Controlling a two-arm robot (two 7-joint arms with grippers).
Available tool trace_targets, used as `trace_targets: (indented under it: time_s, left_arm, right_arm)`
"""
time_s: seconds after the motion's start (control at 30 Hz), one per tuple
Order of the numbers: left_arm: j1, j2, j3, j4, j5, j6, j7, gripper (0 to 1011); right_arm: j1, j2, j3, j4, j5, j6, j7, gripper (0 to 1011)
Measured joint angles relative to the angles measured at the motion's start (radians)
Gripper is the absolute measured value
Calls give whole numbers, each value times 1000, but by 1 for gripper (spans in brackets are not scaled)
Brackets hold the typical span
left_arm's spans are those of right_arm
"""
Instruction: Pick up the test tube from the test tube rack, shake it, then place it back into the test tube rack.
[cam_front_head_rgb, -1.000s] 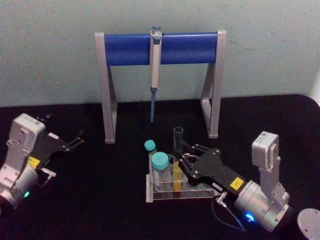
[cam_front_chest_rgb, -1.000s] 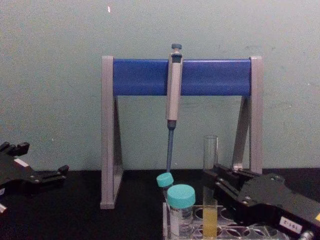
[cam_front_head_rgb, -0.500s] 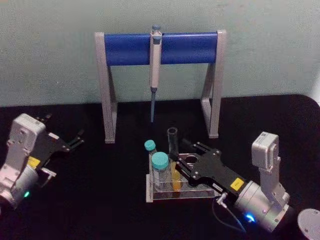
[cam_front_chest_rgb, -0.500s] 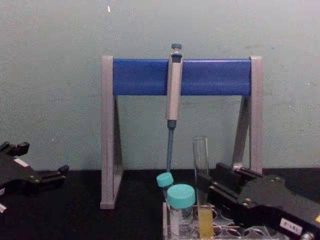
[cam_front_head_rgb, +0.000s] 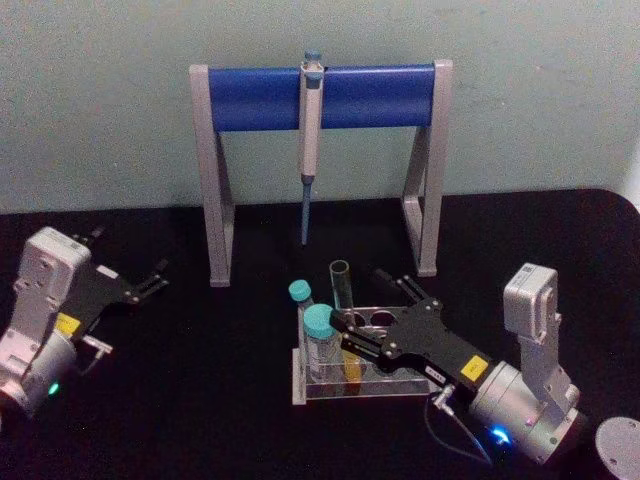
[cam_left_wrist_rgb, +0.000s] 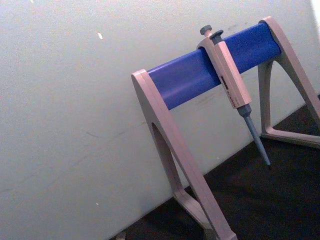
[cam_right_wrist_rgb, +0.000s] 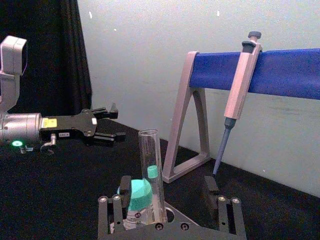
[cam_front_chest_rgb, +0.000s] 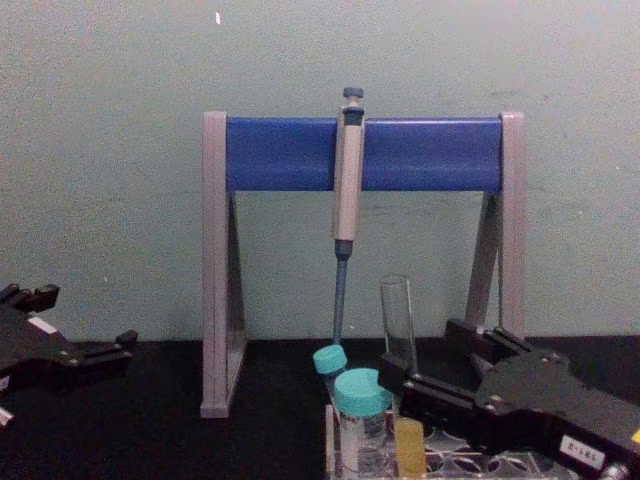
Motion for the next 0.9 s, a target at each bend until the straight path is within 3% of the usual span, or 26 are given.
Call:
trace_targets:
  time_s: [0.13, 0.4, 0.63, 0.73, 0.77, 0.87, 0.9]
  left_arm:
    - [0, 0, 0, 0, 0, 0, 0, 1002]
    - [0, 0, 0, 0, 0, 0, 0, 1001]
    - [0, 0, 0, 0, 0, 0, 0, 1001]
    - [0, 0, 0, 0, 0, 0, 0, 1001]
    - [0, 0, 0, 0, 0, 0, 0, 1001]
    - [0, 0, 0, 0, 0, 0, 0, 1001]
    - [0, 0, 0, 0, 0, 0, 0, 1001]
  right_arm:
    - [0, 0, 0, 0, 0, 0, 0, 1000]
    - [0, 5, -1, -13, 2, 1, 8, 1000]
    - [-12, 44, 13, -132, 24, -3, 36, 1000]
    - [-41, 70, 55, -219, 47, -11, 17, 1000]
    - [-41, 70, 55, -219, 47, -11, 17, 1000]
    - [-86, 78, 123, -281, 33, -26, -67, 1000]
    - [-86, 78, 123, -281, 33, -26, -67, 1000]
